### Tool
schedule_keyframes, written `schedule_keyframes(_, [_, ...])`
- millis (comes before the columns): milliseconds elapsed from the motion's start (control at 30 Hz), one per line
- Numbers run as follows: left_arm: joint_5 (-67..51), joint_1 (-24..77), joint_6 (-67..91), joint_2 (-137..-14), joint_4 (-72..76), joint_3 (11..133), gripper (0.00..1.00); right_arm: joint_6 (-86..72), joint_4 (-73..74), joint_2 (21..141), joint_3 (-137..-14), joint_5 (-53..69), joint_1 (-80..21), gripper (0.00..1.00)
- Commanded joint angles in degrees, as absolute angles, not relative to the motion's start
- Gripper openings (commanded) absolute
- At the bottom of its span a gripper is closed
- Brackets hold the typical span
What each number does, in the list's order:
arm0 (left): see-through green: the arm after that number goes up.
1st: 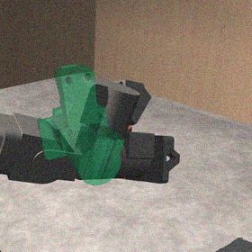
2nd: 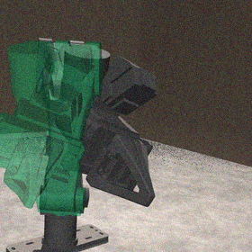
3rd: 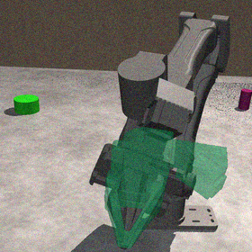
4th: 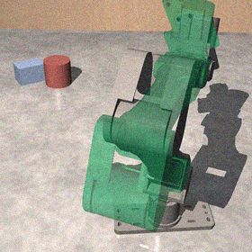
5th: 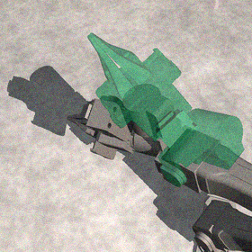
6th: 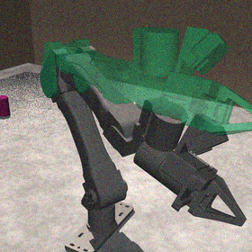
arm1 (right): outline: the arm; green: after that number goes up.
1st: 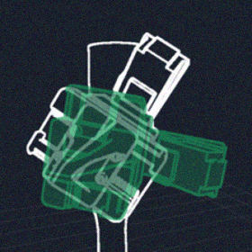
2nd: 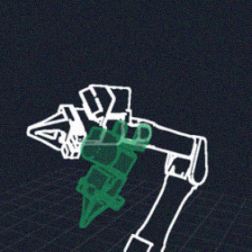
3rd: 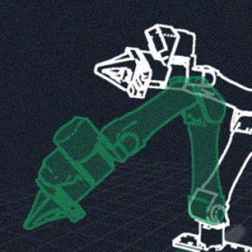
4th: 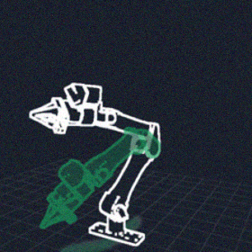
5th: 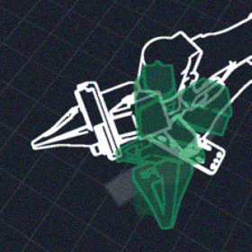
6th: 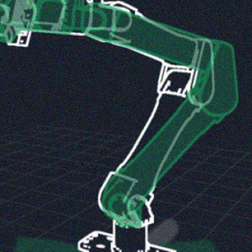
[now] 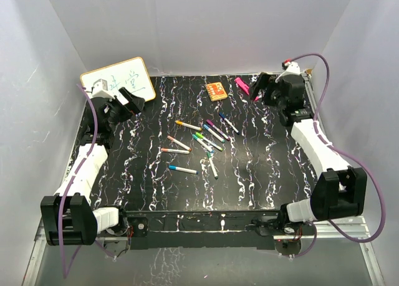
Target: Open the pen caps
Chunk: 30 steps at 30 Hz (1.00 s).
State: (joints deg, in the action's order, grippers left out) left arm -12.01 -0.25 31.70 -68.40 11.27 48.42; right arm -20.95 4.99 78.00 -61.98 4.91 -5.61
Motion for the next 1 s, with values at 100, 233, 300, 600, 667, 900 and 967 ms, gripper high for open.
schedule_keyframes(100, [-12.59, -0.35, 30.66, -66.58, 13.30, 48.86, 0.99, -11.01, 18.06, 84.52, -75.67, -1.90, -17.64, 0.98])
schedule_keyframes(233, [-13.99, -0.35, 27.66, -67.52, 6.65, 52.16, 0.99, -9.41, 22.07, 87.13, -78.11, -1.90, -24.96, 0.98])
schedule_keyframes(300, [-14.65, -0.30, 28.16, -66.63, 6.61, 51.36, 0.98, -9.38, 23.02, 87.53, -78.16, -1.84, -27.23, 0.98])
schedule_keyframes(600, [-9.35, -0.33, 32.99, -65.33, 4.65, 49.93, 0.98, -8.50, 24.52, 84.41, -75.06, 2.51, -32.49, 0.98])
schedule_keyframes(667, [-7.31, -0.35, 34.95, -64.55, 4.00, 49.16, 0.98, -8.02, 24.87, 83.73, -74.14, 3.33, -33.24, 0.98])
schedule_keyframes(900, [-12.66, -0.31, 33.92, -65.19, 2.12, 49.02, 0.99, -3.94, 29.07, 83.32, -71.98, 4.39, -39.73, 0.85])
schedule_keyframes(967, [-14.64, -0.35, 33.70, -64.88, 2.45, 48.80, 0.99, -2.90, 29.85, 83.76, -70.97, 4.19, -41.87, 0.80])
